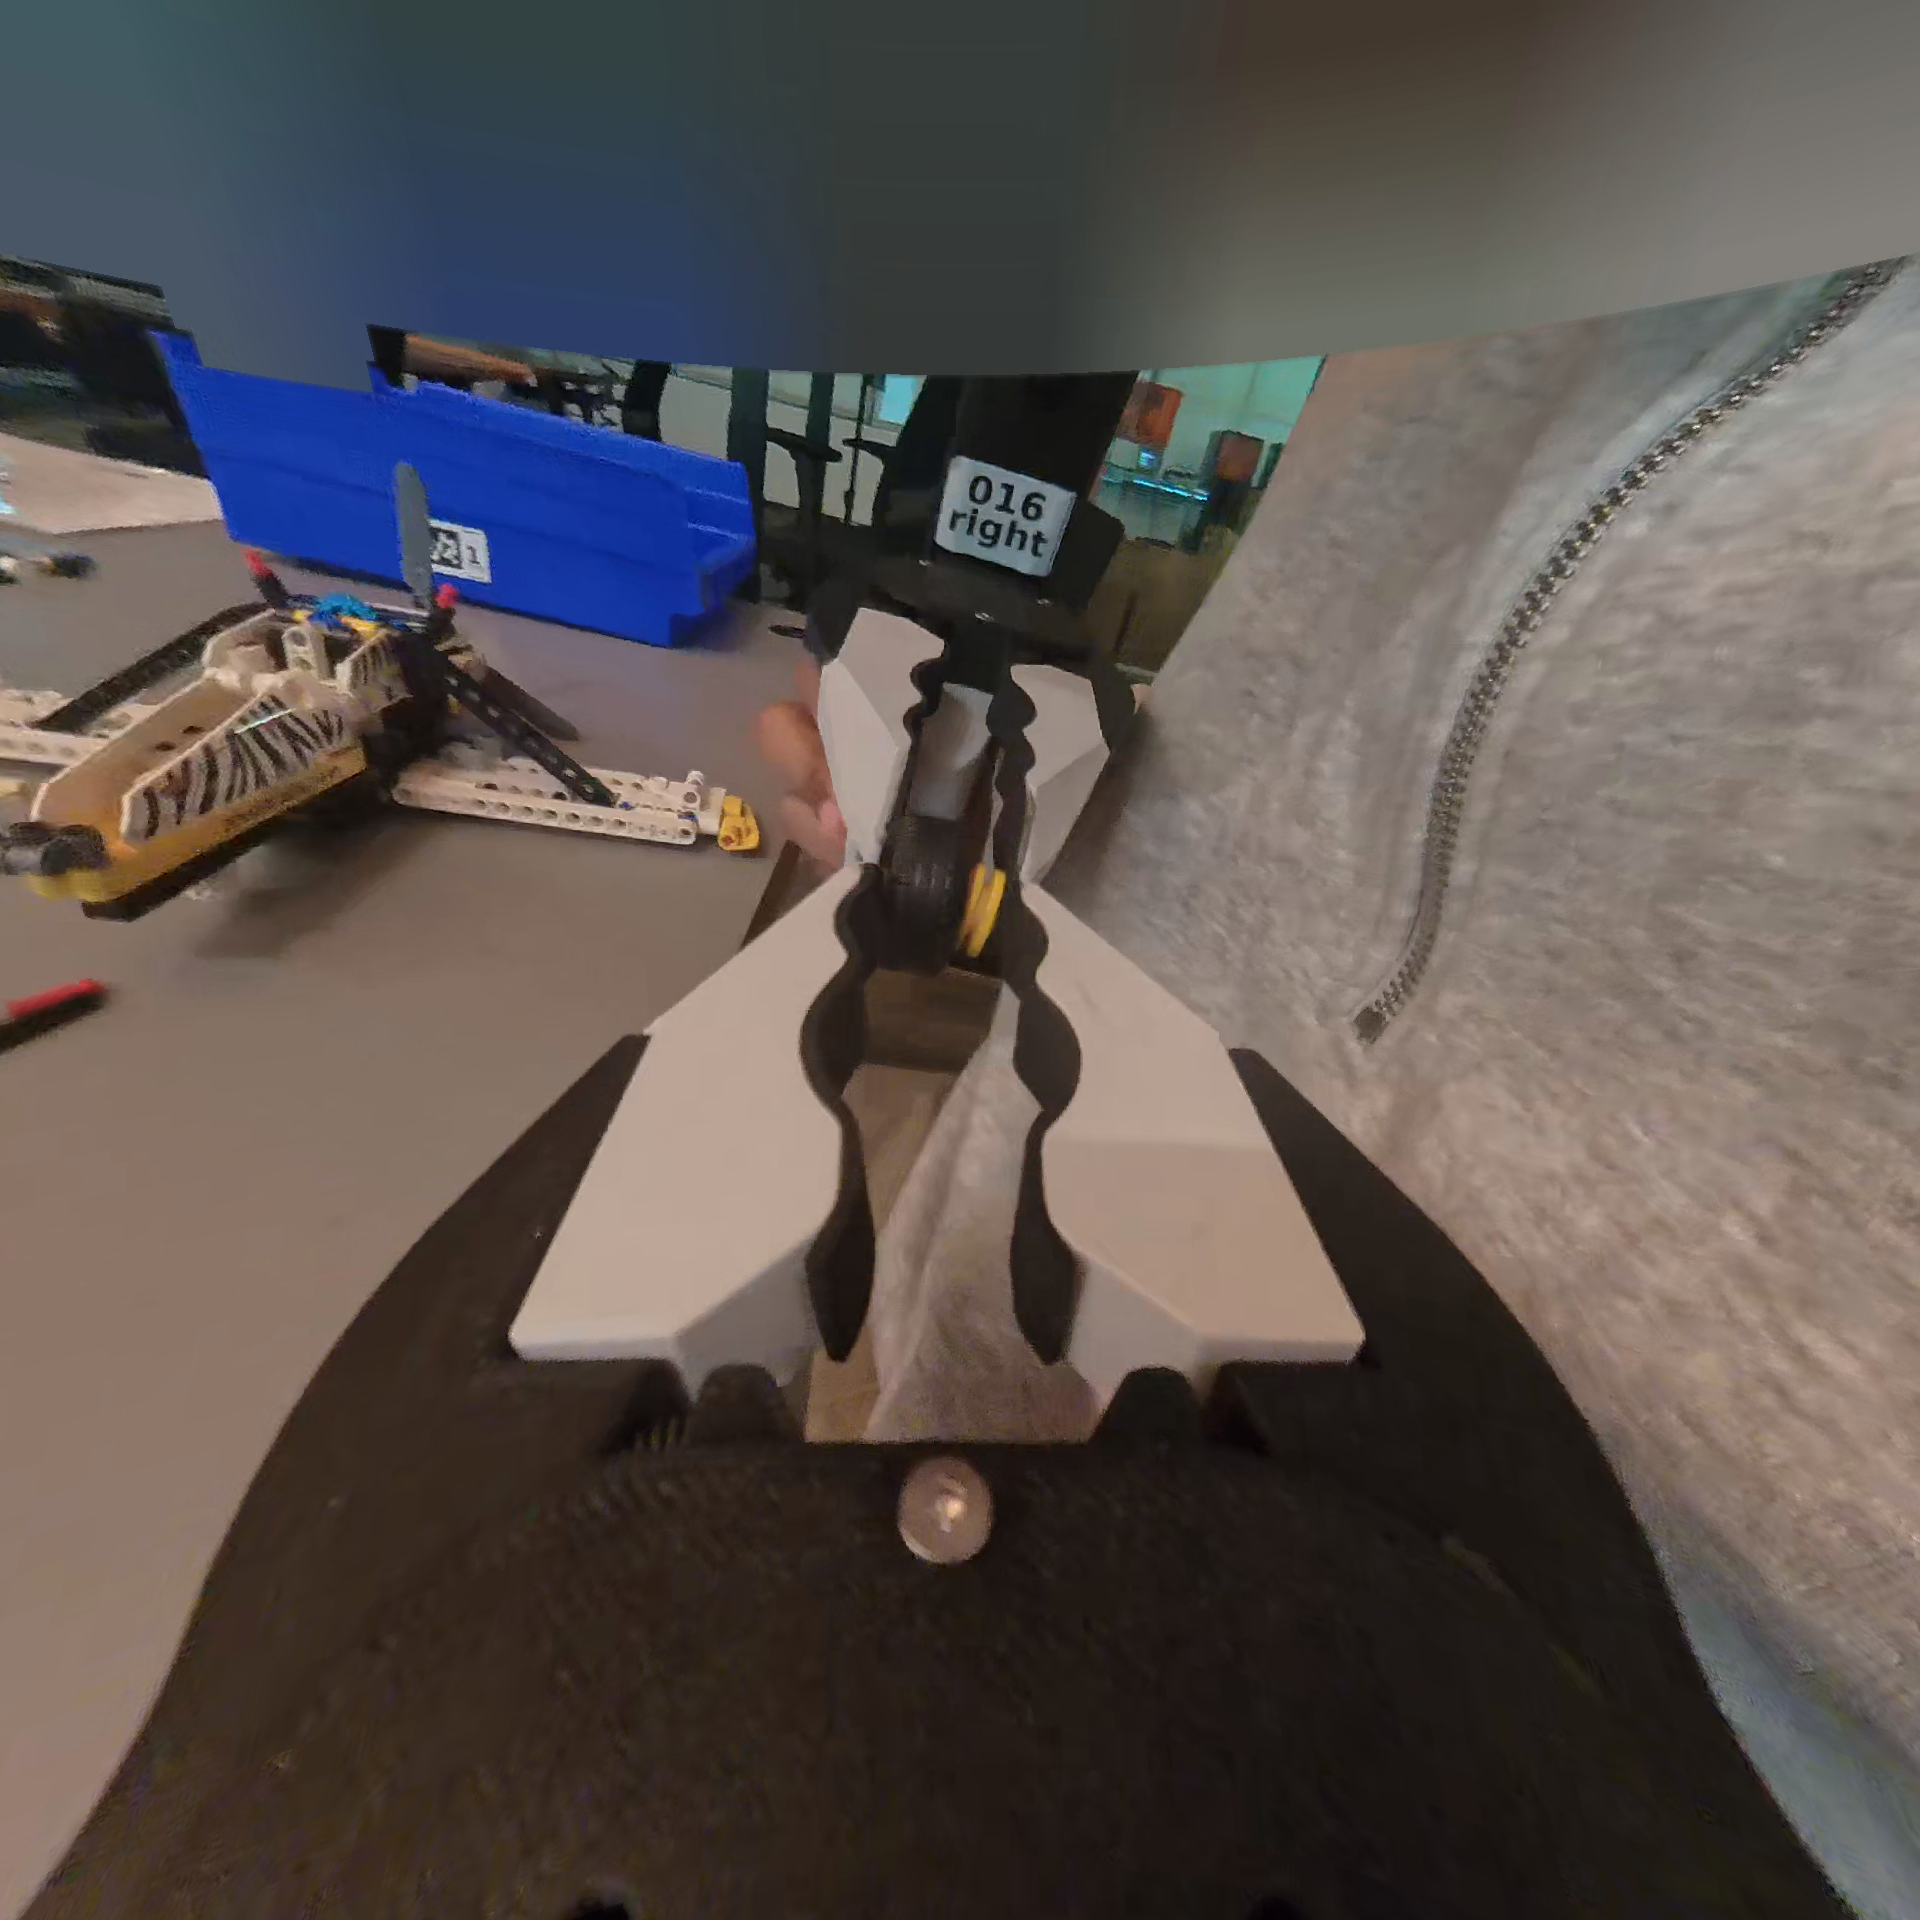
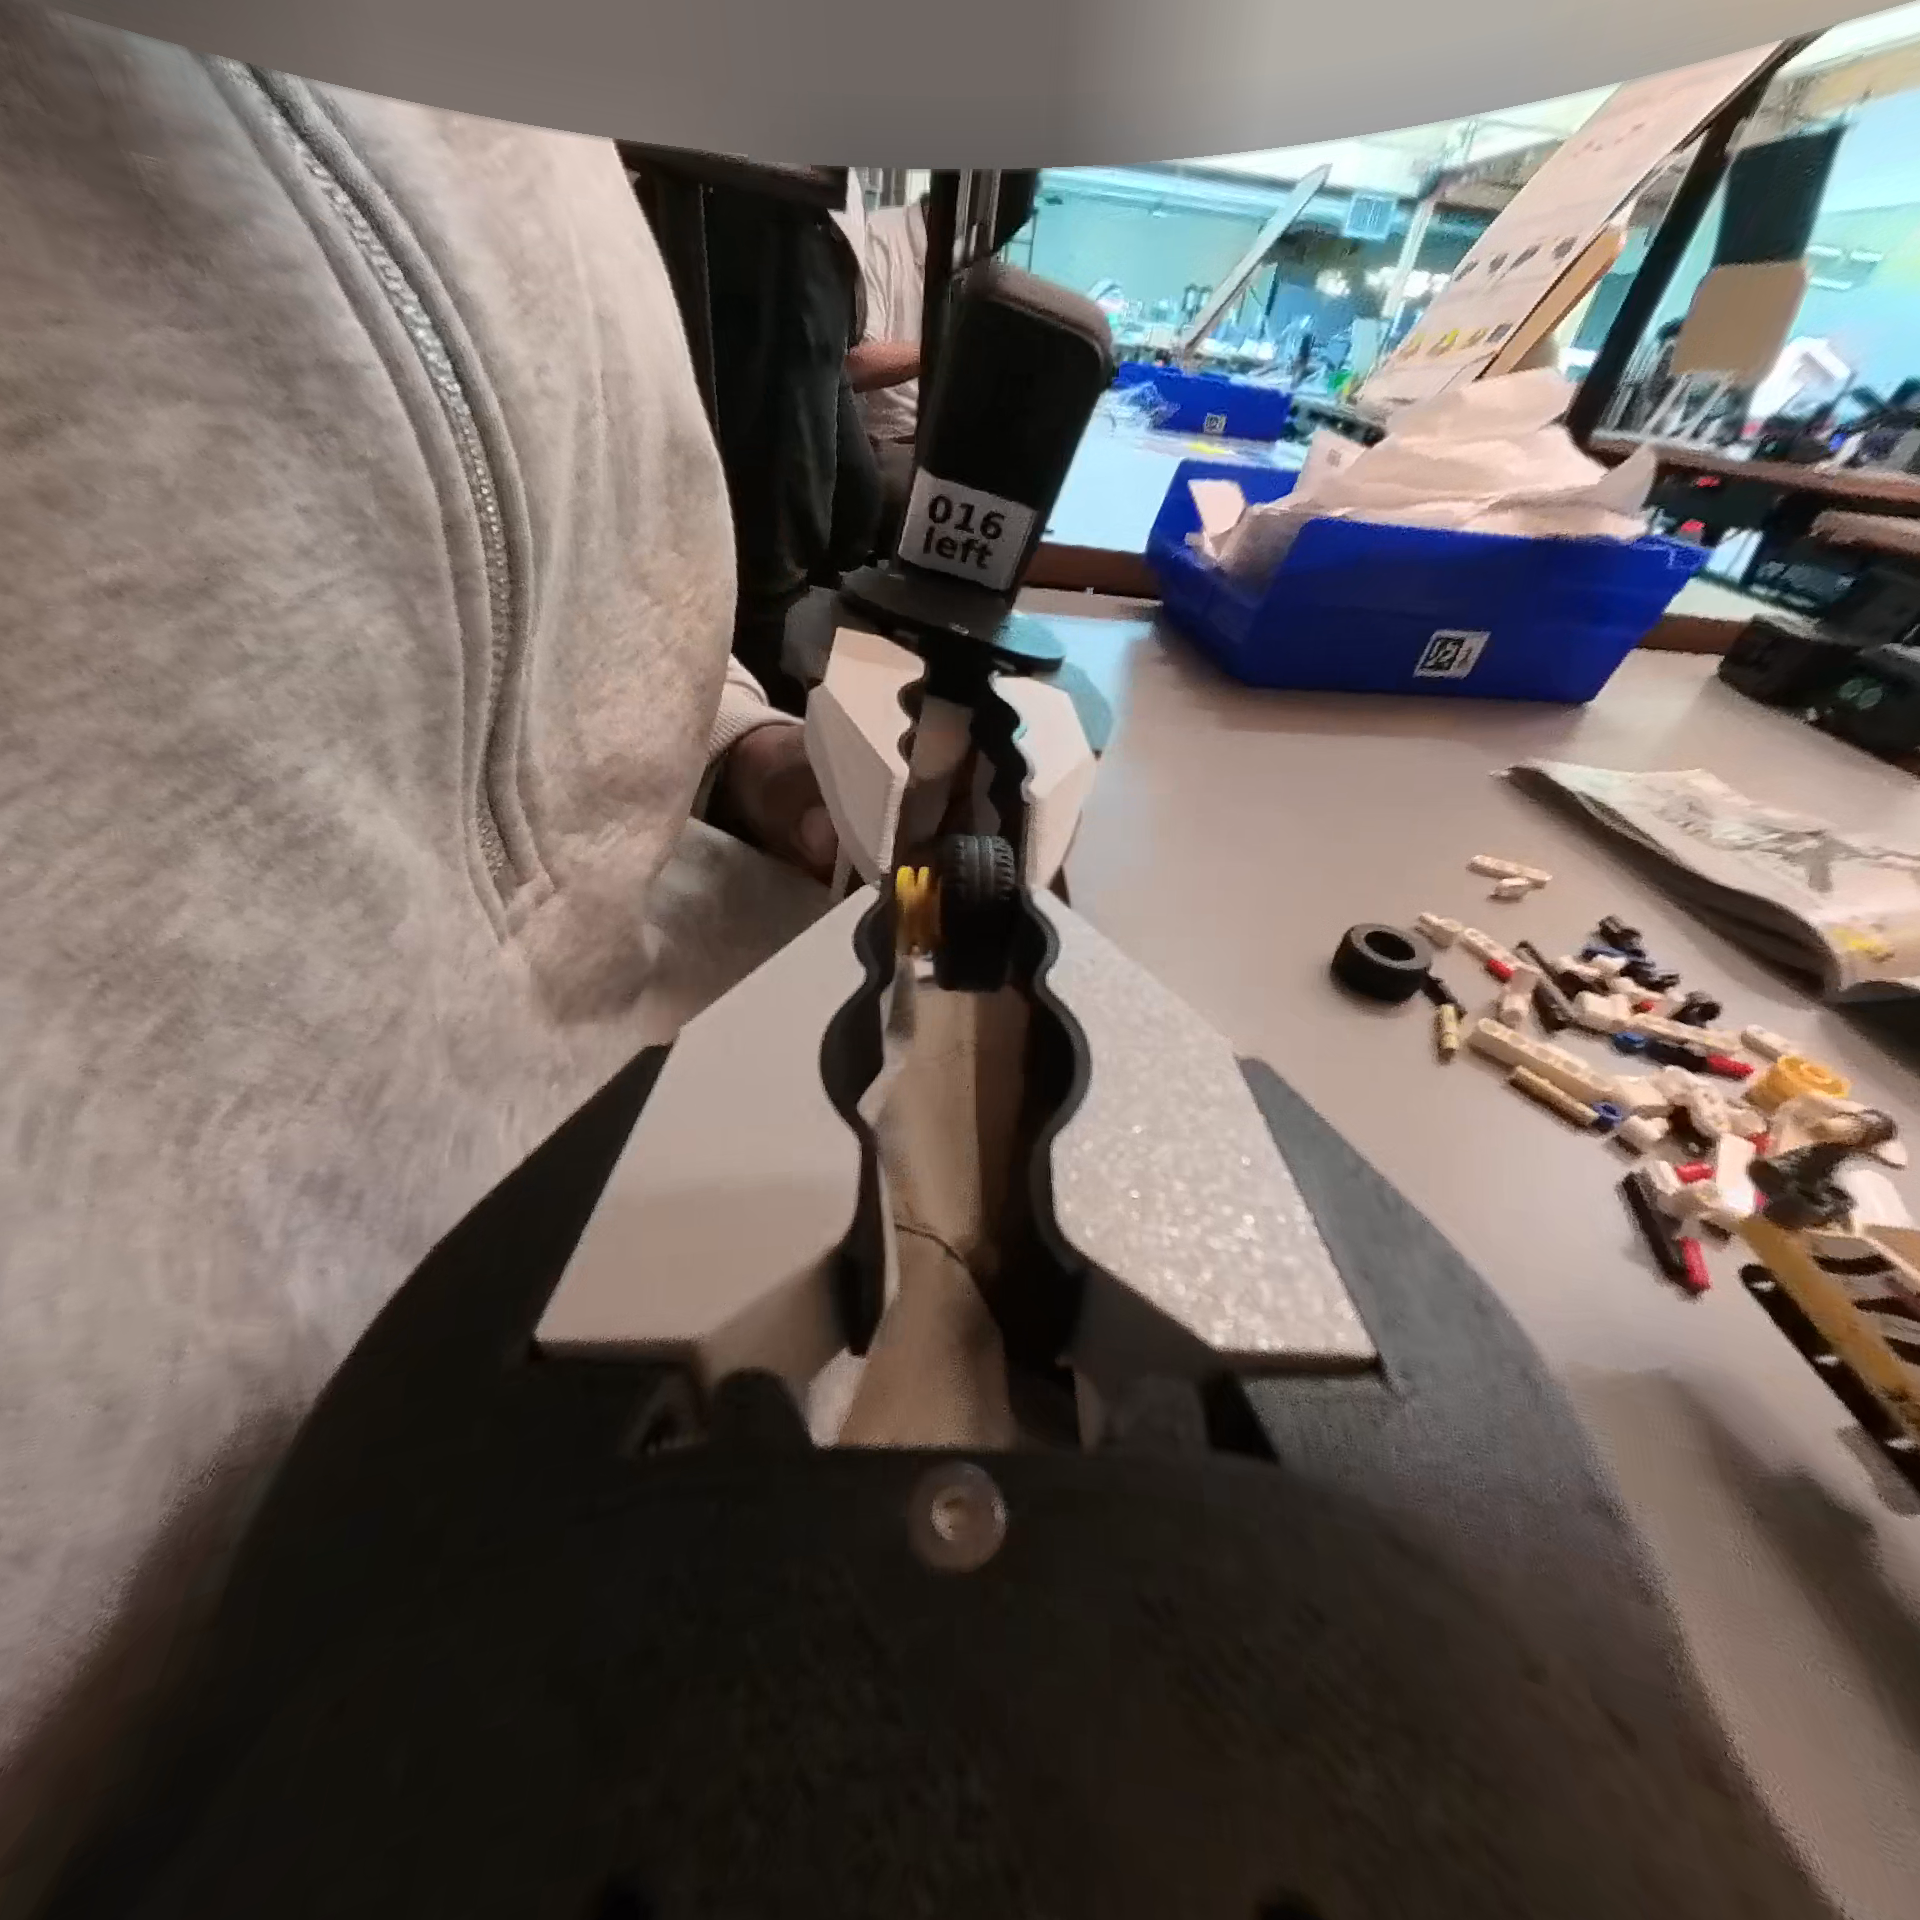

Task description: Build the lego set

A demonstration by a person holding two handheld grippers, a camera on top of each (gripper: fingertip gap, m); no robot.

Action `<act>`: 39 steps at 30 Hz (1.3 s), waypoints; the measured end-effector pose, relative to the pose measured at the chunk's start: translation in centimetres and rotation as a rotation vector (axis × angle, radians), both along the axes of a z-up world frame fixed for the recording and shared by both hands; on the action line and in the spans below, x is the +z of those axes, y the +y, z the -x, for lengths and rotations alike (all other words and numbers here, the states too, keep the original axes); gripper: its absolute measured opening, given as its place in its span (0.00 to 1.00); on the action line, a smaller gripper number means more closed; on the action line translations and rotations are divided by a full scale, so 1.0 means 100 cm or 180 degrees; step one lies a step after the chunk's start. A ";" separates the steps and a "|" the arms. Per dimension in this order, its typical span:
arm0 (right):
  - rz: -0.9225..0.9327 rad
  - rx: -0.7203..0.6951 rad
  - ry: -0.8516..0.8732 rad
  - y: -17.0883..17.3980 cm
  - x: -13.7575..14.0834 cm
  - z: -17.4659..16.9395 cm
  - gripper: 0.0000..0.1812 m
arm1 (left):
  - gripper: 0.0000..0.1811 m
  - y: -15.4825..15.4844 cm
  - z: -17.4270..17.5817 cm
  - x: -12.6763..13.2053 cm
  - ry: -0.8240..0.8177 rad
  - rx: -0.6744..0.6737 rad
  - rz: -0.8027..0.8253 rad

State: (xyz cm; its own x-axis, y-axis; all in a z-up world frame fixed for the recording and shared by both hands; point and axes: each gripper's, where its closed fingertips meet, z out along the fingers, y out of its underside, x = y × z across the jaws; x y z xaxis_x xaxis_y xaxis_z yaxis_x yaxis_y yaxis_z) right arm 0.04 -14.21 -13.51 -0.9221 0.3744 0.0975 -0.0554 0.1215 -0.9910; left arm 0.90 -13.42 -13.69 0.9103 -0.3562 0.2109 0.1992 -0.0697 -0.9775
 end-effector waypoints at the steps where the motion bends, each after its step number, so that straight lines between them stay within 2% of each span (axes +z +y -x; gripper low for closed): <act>1: -0.0006 0.0005 -0.0051 0.000 -0.001 0.000 0.11 | 0.11 0.000 0.000 -0.002 0.0031 0.0036 0.0020; 5: -0.0033 -0.0014 -0.0282 0.000 -0.008 0.003 0.11 | 0.11 0.000 0.004 -0.008 0.0119 0.0085 0.0157; 7: 0.0014 0.0005 -0.0387 0.000 -0.008 0.005 0.10 | 0.11 0.000 0.005 -0.008 0.0005 0.0098 0.0129; 18: 0.0052 -0.0067 -0.0869 0.006 -0.019 0.015 0.08 | 0.11 0.005 0.014 -0.020 -0.1360 0.0024 0.0190; 26: 0.0351 -0.0110 -0.1148 0.003 -0.021 0.019 0.06 | 0.10 0.004 0.019 -0.023 -0.1486 0.0129 0.0179; 32: 0.0407 -0.0138 -0.1079 0.003 -0.017 0.019 0.07 | 0.11 0.003 0.020 -0.019 -0.1465 0.0115 0.0112; 35: 0.0371 -0.0202 -0.0826 0.002 -0.012 0.019 0.08 | 0.11 0.002 0.022 -0.012 -0.1355 0.0193 0.0010; 36: 0.0261 -0.0251 -0.0668 0.003 -0.011 0.019 0.08 | 0.13 0.003 0.024 -0.013 -0.1411 0.0200 0.0054; 37: 0.0104 -0.0295 -0.0462 0.004 -0.011 0.019 0.08 | 0.21 0.002 0.027 -0.011 -0.1560 0.0198 0.0064; 39: -0.0270 -0.0403 -0.0022 0.006 -0.010 0.019 0.09 | 0.21 -0.001 0.039 -0.010 -0.1995 0.0218 0.0059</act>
State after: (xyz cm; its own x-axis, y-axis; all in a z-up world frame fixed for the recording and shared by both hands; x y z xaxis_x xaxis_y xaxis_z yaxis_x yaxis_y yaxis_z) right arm -1.86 -13.60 -14.49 -0.8688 0.4785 0.1274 -0.0275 0.2102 -0.9773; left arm -2.97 -13.52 -14.69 0.6323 -0.2927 0.7173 0.7384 -0.0522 -0.6723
